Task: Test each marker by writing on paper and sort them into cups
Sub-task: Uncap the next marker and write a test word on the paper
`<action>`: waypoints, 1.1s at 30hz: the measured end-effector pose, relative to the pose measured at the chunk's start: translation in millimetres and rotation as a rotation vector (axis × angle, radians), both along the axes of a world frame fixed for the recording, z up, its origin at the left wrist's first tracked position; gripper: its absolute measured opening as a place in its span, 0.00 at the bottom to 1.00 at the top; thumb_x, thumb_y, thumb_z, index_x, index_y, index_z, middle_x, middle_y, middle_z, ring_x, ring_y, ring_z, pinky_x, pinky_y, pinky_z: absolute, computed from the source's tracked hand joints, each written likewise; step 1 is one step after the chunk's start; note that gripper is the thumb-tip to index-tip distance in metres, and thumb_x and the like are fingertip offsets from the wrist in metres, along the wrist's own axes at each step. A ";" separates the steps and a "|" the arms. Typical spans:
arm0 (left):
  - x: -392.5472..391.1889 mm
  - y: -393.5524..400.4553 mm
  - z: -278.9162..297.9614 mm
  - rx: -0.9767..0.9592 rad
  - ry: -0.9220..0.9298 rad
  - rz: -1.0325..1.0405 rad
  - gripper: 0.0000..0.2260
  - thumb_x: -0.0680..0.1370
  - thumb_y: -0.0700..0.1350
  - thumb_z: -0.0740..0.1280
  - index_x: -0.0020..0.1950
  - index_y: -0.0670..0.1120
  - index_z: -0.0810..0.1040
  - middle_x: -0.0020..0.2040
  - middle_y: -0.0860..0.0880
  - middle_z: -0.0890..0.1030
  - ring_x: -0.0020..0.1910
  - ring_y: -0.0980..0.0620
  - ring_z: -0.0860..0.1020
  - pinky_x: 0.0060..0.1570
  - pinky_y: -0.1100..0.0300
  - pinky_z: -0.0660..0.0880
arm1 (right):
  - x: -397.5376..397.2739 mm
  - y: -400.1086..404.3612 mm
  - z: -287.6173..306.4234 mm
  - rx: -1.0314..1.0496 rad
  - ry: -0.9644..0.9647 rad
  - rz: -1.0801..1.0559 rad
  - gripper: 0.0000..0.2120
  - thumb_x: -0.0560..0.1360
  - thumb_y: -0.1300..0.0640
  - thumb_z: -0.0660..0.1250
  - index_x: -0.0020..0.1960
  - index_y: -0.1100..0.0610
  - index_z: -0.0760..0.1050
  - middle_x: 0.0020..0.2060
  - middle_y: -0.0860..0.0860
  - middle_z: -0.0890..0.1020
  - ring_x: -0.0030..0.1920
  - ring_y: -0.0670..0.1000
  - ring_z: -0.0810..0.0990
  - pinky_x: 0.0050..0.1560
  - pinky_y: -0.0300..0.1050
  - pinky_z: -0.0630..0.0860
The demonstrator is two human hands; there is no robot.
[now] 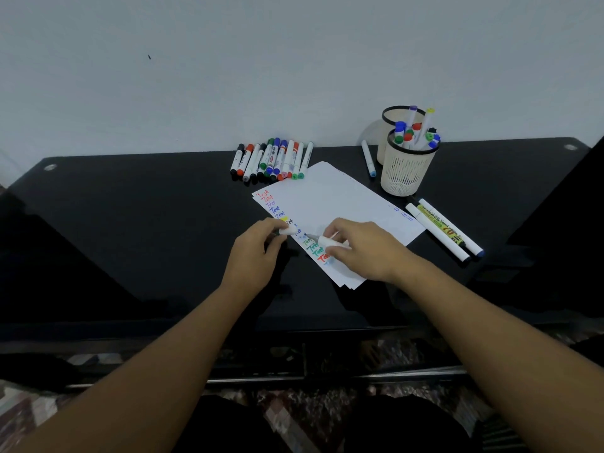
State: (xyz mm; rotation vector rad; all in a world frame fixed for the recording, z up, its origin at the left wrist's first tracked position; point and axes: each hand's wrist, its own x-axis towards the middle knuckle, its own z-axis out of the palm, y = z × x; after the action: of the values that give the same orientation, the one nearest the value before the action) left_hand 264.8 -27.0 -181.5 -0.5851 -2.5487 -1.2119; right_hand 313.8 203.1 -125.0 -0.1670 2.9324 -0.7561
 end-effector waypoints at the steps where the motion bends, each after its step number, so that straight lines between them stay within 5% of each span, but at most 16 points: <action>1: -0.4 0.5 -0.7 -0.018 0.015 -0.008 0.09 0.82 0.41 0.68 0.60 0.49 0.81 0.55 0.55 0.83 0.52 0.59 0.80 0.54 0.62 0.77 | -2.6 1.0 -0.2 0.017 0.022 -0.009 0.10 0.82 0.48 0.67 0.63 0.45 0.76 0.57 0.42 0.83 0.55 0.49 0.78 0.55 0.49 0.76; 13: 3.2 0.7 -3.6 -0.101 0.167 -0.148 0.10 0.83 0.42 0.67 0.63 0.49 0.80 0.56 0.55 0.82 0.52 0.59 0.80 0.52 0.57 0.78 | -12.6 -2.9 -11.8 0.031 0.088 0.100 0.12 0.83 0.49 0.65 0.65 0.41 0.72 0.53 0.45 0.81 0.51 0.49 0.77 0.50 0.50 0.76; 17: 8.0 2.4 3.2 0.001 0.004 -0.103 0.22 0.83 0.45 0.67 0.74 0.55 0.65 0.62 0.55 0.83 0.58 0.60 0.81 0.59 0.57 0.78 | -14.1 -11.5 -9.6 0.061 0.093 0.209 0.21 0.84 0.53 0.59 0.74 0.41 0.60 0.49 0.45 0.78 0.46 0.52 0.77 0.47 0.52 0.76; 22: 9.3 0.8 6.6 0.050 -0.092 -0.059 0.37 0.81 0.47 0.70 0.83 0.57 0.49 0.65 0.56 0.81 0.62 0.62 0.79 0.62 0.68 0.72 | -18.8 -15.1 -14.1 0.143 0.111 0.215 0.25 0.84 0.51 0.53 0.77 0.31 0.57 0.55 0.46 0.82 0.50 0.50 0.77 0.47 0.51 0.75; 25: 7.1 2.1 5.2 0.031 -0.083 -0.033 0.32 0.81 0.47 0.70 0.81 0.53 0.59 0.57 0.59 0.83 0.55 0.64 0.81 0.56 0.73 0.74 | -19.5 -14.2 -18.3 0.152 0.136 0.192 0.21 0.85 0.48 0.52 0.76 0.33 0.59 0.58 0.46 0.81 0.53 0.52 0.78 0.48 0.51 0.75; 28: 2.8 1.7 0.7 0.038 0.024 -0.008 0.14 0.80 0.45 0.71 0.65 0.47 0.79 0.51 0.56 0.86 0.49 0.61 0.82 0.52 0.58 0.79 | -19.5 -15.6 -21.6 0.153 0.159 0.190 0.16 0.86 0.44 0.52 0.73 0.36 0.61 0.58 0.47 0.80 0.56 0.54 0.79 0.50 0.53 0.75; 33: 1.3 2.1 -3.7 -0.074 0.111 0.000 0.12 0.81 0.47 0.69 0.64 0.47 0.83 0.48 0.50 0.86 0.44 0.52 0.83 0.47 0.49 0.80 | -20.9 -15.2 -24.4 0.154 0.166 0.212 0.18 0.86 0.46 0.54 0.75 0.40 0.59 0.61 0.48 0.80 0.55 0.56 0.79 0.49 0.53 0.75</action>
State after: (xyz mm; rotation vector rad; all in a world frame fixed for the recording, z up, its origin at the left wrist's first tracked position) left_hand 266.1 -24.9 -185.2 -0.6497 -2.5092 -1.0574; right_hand 292.9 187.9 -149.3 -0.5412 3.0437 -0.5055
